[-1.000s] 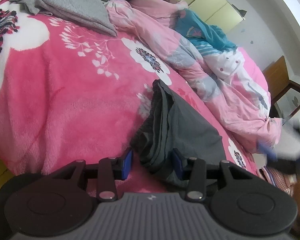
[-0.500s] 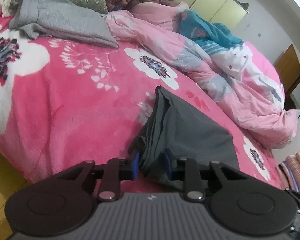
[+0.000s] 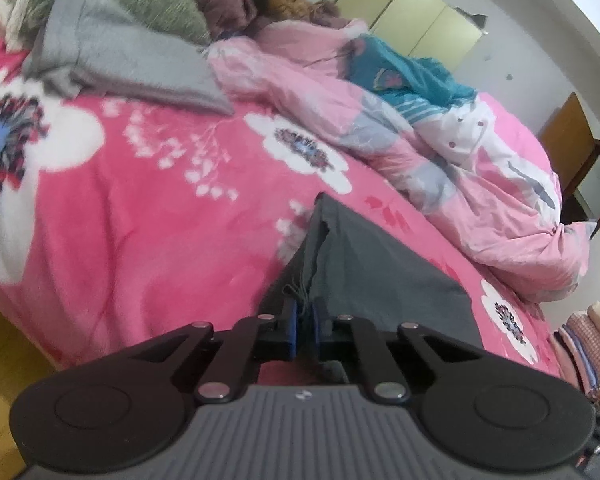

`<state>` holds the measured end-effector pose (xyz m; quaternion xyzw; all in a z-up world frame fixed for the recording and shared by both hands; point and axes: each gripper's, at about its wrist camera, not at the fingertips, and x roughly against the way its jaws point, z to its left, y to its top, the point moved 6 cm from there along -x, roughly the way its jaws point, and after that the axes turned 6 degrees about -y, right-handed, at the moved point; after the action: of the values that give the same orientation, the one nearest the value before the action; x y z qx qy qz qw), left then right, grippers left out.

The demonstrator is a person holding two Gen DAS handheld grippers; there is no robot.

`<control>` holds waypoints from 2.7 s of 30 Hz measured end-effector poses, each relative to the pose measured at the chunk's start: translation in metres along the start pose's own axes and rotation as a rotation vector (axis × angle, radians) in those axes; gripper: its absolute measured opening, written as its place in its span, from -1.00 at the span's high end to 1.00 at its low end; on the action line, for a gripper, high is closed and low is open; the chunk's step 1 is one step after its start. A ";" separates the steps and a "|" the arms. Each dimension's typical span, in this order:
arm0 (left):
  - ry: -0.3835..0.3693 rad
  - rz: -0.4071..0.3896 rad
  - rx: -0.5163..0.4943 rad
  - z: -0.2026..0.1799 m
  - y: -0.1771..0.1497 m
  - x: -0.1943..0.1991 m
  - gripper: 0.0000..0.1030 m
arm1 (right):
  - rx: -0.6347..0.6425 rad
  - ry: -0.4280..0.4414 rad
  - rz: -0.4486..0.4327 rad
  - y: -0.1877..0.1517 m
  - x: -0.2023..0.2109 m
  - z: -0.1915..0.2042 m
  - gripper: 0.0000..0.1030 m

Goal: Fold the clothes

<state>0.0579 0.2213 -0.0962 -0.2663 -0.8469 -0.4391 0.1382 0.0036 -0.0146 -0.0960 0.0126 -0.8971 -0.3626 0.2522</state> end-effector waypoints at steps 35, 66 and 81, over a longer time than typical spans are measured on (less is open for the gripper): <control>-0.269 0.037 -0.230 -0.092 -0.012 0.007 0.51 | -0.069 0.046 -0.025 -0.017 0.009 0.020 0.82; -0.322 0.230 -0.578 -0.126 -0.090 -0.046 0.15 | -0.992 0.360 0.048 -0.074 -0.003 -0.074 0.61; -0.420 0.241 -0.514 -0.105 -0.090 -0.051 0.09 | -1.425 0.446 0.200 -0.100 -0.143 -0.205 -0.04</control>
<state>0.0485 0.0756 -0.1199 -0.4748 -0.6811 -0.5541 -0.0596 0.2065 -0.1908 -0.1001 -0.1618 -0.3697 -0.8196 0.4068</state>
